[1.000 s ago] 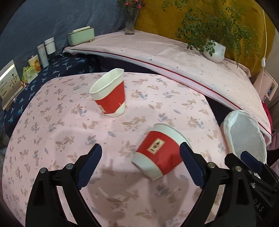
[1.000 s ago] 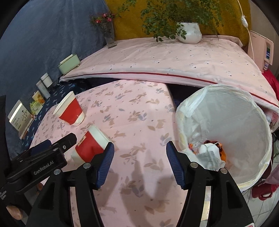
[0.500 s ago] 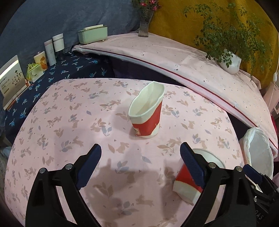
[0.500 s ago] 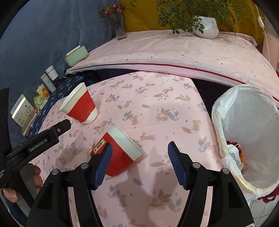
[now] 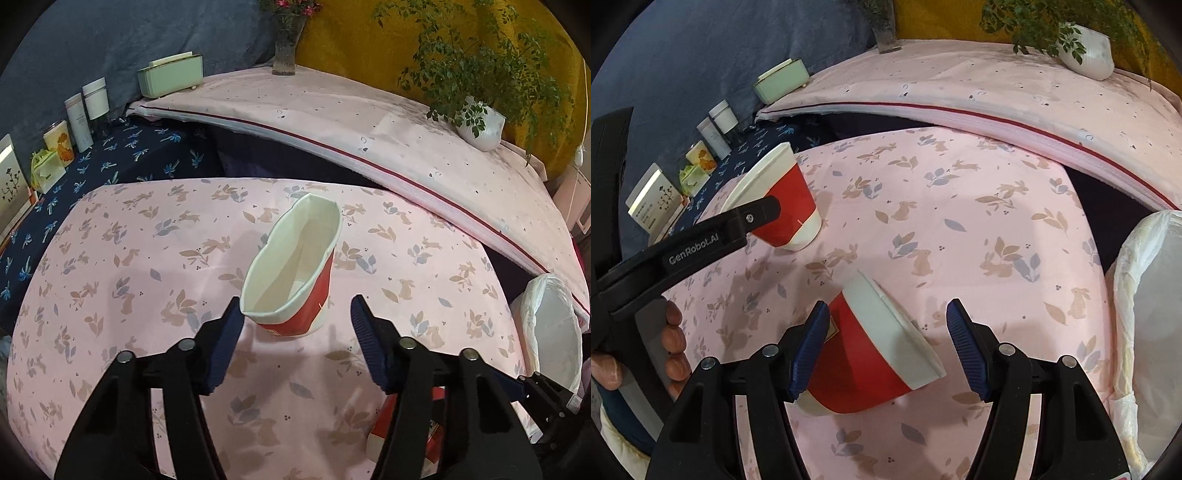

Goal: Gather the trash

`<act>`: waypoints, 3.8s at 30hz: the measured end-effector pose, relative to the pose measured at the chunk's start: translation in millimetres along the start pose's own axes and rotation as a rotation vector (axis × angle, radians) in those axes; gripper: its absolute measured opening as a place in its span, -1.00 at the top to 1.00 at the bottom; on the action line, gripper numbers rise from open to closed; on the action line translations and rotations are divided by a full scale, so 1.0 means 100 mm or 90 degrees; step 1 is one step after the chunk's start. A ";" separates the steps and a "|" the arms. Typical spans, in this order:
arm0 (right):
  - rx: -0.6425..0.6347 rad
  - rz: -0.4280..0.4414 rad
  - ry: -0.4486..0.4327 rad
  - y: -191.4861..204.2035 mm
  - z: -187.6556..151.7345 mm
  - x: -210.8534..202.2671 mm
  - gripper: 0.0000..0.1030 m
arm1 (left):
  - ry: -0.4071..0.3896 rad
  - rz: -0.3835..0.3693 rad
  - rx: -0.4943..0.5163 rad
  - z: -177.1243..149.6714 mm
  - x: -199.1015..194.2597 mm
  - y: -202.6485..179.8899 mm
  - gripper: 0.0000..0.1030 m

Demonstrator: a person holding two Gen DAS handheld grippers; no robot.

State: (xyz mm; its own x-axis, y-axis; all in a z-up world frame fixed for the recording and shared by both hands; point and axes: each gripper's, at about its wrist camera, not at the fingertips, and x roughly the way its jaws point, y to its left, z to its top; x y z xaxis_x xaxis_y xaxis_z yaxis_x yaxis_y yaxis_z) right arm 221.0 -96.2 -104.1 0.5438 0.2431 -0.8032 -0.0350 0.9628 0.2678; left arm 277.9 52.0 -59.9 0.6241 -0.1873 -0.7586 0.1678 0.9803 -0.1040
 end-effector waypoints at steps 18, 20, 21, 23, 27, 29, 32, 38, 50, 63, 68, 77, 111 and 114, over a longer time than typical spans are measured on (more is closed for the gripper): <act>-0.007 0.079 0.043 0.02 -0.65 -0.48 0.34 | 0.021 -0.030 -0.007 -0.53 -0.50 -0.11 0.54; -0.013 0.087 0.047 0.04 -0.74 -0.54 0.36 | 0.024 -0.031 -0.008 -0.63 -0.57 -0.15 0.54; -0.013 0.087 0.047 0.04 -0.74 -0.54 0.40 | 0.025 -0.033 -0.008 -0.67 -0.60 -0.17 0.54; -0.016 0.096 0.050 0.07 -0.83 -0.60 0.45 | 0.027 -0.034 -0.008 -0.75 -0.66 -0.20 0.54; -0.008 0.113 0.053 0.06 -0.96 -0.72 0.61 | 0.029 -0.036 -0.003 -0.86 -0.78 -0.27 0.54; -0.004 0.125 0.052 0.05 -1.00 -0.79 0.71 | 0.026 -0.037 -0.001 -0.90 -0.84 -0.31 0.54; -0.008 0.128 0.040 0.07 -1.06 -0.92 0.84 | 0.021 -0.039 0.001 -0.93 -0.94 -0.37 0.54; 0.000 0.092 -0.011 -0.01 -1.00 -1.23 0.93 | 0.009 -0.049 0.008 -0.91 -1.10 -0.54 0.54; 0.028 -0.060 -0.138 -0.54 -0.68 -1.91 0.93 | -0.008 -0.105 0.061 -0.75 -1.23 -1.21 0.54; 0.071 -0.153 -0.171 -1.27 -0.49 -2.19 0.93 | 0.014 -0.184 0.134 -0.66 -1.07 -2.25 0.54; 0.097 -0.169 -0.168 -1.53 -0.50 -2.17 0.93 | 0.022 -0.201 0.160 -0.67 -0.99 -2.52 0.54; 0.119 -0.187 -0.160 -1.79 -0.55 -2.15 0.93 | 0.033 -0.200 0.183 -0.73 -0.84 -2.84 0.44; 0.066 -0.186 -0.131 -1.53 -0.34 -1.88 0.86 | 0.021 -0.116 0.093 -0.71 -0.82 -2.25 -0.30; 0.053 -0.190 -0.129 -1.46 -0.35 -1.89 0.65 | 0.018 -0.106 0.089 -0.73 -0.84 -2.19 -0.32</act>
State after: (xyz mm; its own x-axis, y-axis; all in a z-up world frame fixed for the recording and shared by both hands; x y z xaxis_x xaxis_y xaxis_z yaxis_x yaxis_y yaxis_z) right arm 94.0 -278.2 -9.7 0.6753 -0.0834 -0.7328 0.2142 0.9730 0.0865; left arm 132.9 -142.4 -20.2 0.5578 -0.3428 -0.7558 0.3728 0.9172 -0.1408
